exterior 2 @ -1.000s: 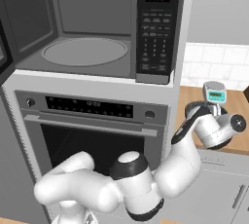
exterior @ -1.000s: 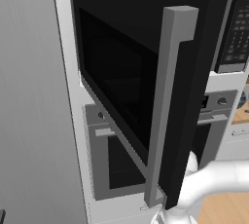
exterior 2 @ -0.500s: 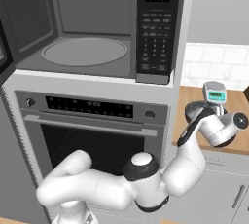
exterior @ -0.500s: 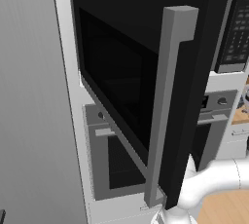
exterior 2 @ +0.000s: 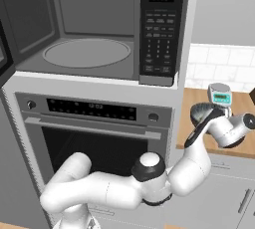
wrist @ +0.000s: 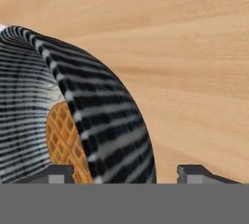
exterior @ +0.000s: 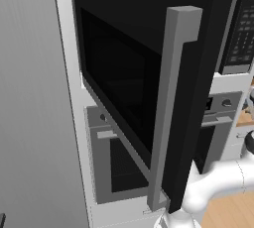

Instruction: Open the microwave, place the bowl with waffle inside the microwave, then close the microwave door and turn it on.

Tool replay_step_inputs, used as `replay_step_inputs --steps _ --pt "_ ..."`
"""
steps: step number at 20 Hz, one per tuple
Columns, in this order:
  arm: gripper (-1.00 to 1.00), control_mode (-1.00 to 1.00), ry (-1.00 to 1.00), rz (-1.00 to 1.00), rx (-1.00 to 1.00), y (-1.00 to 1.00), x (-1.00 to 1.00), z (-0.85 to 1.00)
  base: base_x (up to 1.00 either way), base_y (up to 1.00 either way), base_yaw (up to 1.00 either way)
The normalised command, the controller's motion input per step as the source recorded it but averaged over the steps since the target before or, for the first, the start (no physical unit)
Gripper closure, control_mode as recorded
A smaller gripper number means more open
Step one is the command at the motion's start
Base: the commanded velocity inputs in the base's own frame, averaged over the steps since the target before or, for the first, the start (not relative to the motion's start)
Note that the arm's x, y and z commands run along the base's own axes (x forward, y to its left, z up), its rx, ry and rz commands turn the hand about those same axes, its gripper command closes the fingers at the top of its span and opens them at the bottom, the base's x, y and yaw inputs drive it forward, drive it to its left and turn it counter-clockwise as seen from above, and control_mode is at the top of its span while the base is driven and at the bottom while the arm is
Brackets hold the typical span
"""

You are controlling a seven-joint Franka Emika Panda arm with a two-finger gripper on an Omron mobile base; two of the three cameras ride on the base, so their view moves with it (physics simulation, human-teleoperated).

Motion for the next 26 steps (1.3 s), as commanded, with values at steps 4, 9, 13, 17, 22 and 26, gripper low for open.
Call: replay_step_inputs --steps 4,9,13,17,22,26 --pt "1.0 -1.0 -0.01 0.0 0.0 -0.01 0.05 -0.31 0.0 0.0 0.0" --pt "1.0 -1.0 -0.01 0.0 0.02 0.0 0.0 -0.13 0.0 0.0 0.0" --pt "1.0 -1.0 -0.01 0.0 0.0 0.0 -0.41 0.05 0.0 0.0 0.0" --pt "1.0 -1.0 0.0 0.0 0.0 0.0 -0.61 0.02 0.0 0.0 0.0" --pt "1.0 -1.0 -0.02 0.0 0.03 0.21 -0.4 0.01 0.0 0.0 0.0" --pt "1.0 -1.0 -0.13 -0.07 0.08 0.47 -0.34 0.02 0.0 0.0 0.0"
